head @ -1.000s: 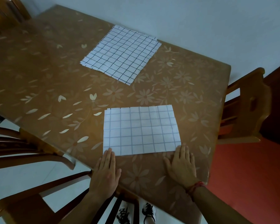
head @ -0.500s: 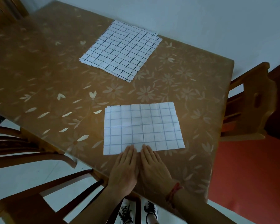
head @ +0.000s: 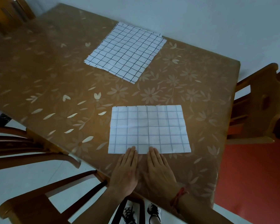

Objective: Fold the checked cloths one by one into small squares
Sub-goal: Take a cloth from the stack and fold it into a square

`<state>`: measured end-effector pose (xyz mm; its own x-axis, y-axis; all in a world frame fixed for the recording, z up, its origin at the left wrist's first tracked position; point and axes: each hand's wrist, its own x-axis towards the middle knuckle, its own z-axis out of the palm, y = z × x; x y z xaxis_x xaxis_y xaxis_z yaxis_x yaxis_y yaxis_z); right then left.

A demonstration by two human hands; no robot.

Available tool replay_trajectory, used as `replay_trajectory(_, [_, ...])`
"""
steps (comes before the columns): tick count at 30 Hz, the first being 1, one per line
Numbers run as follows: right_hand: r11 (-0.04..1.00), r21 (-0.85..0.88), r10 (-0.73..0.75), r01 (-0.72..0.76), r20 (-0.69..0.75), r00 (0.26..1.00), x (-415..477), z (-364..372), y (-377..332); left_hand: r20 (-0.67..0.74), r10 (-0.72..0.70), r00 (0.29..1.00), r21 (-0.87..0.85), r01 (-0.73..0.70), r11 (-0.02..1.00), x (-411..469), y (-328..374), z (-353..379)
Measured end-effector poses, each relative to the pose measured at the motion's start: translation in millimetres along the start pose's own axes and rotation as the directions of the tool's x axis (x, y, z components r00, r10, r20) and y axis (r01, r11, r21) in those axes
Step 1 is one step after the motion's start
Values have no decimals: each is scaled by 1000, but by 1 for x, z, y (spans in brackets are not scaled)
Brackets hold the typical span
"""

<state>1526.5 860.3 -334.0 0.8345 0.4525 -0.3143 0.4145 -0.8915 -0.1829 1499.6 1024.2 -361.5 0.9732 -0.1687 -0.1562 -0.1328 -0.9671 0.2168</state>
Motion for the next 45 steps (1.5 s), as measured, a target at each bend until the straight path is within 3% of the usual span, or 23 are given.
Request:
replay_trajectory(4, [1000,9,10,-10,-36,999,2,6,-2,14,21,1000,-8,-21,1000,4,-3,-1])
replay_trajectory(7, [996,-14,-92,91,-99,991,6,7,-6,10,26,1000,-6,-26,1000,5,-3,-5])
replay_trajectory(11, [981,-51,-193,190,-64,979,14,12,-5,4,28,1000,8,-28,1000,-2,-9,-2])
replay_trajectory(19, [999,-47,19,-22,-55,998,5,14,33,-10,-119,993,63,119,991,-26,-38,-9])
replay_trajectory(25, [968,-10,251,-252,-65,966,-17,9,83,-9,-183,983,55,183,982,-33,-47,-12])
replay_trajectory(33, [946,62,322,-319,-45,946,-23,4,91,2,-202,979,29,202,979,-32,-44,-13])
replay_trajectory(36, [925,174,357,-338,-90,930,-14,-10,90,-4,-211,977,20,211,977,-32,-43,-13])
replay_trajectory(40, [808,479,483,-343,-205,851,18,-34,106,-32,-252,967,-10,252,968,-26,-37,-14])
replay_trajectory(45, [661,641,591,-391,-123,797,56,-53,130,-96,-201,975,-79,194,978,-2,-22,-15])
